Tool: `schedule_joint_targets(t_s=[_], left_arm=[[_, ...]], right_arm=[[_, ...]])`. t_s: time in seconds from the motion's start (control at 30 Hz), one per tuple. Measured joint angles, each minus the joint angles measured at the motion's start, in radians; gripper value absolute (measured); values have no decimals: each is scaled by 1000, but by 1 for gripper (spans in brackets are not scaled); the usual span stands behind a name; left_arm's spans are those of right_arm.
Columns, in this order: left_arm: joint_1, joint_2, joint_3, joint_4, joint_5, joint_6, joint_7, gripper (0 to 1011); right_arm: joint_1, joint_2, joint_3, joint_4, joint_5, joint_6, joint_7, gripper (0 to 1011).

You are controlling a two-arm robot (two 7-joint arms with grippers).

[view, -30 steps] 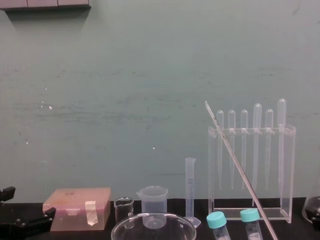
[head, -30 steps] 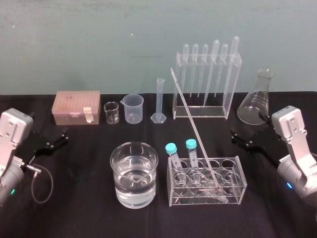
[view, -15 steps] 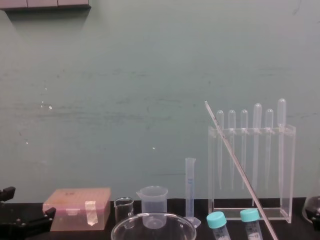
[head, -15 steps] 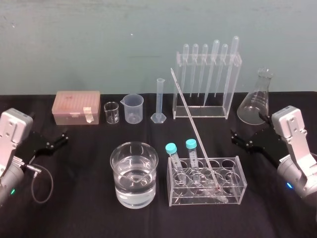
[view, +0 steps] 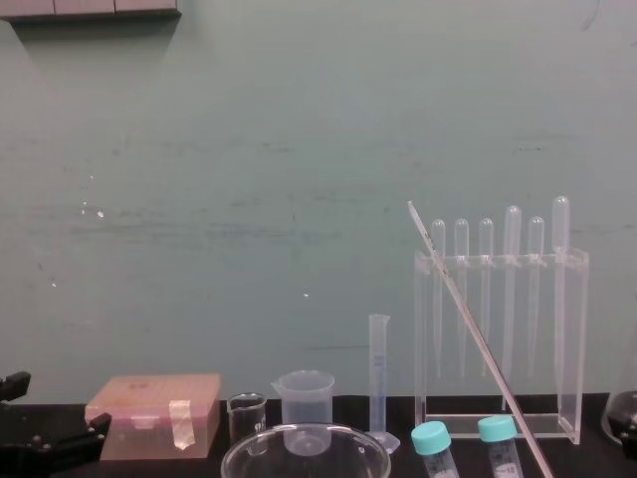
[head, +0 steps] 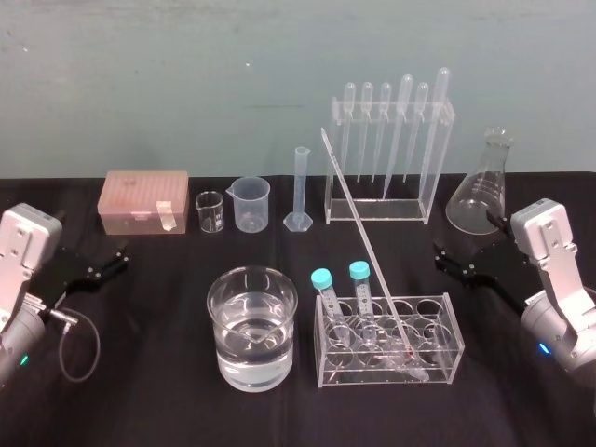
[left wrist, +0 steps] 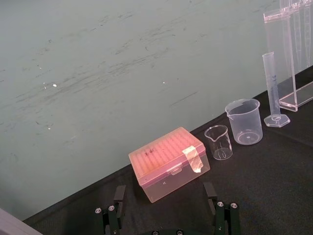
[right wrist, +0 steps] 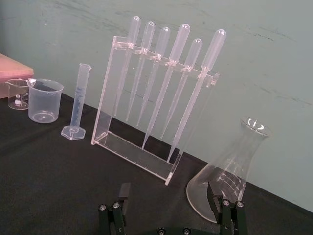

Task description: Hold the thermometer with one hand and immerse one end into the beaker, then reinsert it into the test tube rack.

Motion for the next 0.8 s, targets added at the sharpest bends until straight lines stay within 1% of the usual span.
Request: schedule_joint_targets(t_s=[0.8], left_arm=[[0, 0, 0, 0, 0, 0, 0, 1008]], right_arm=[[0, 0, 0, 0, 0, 0, 0, 1003]])
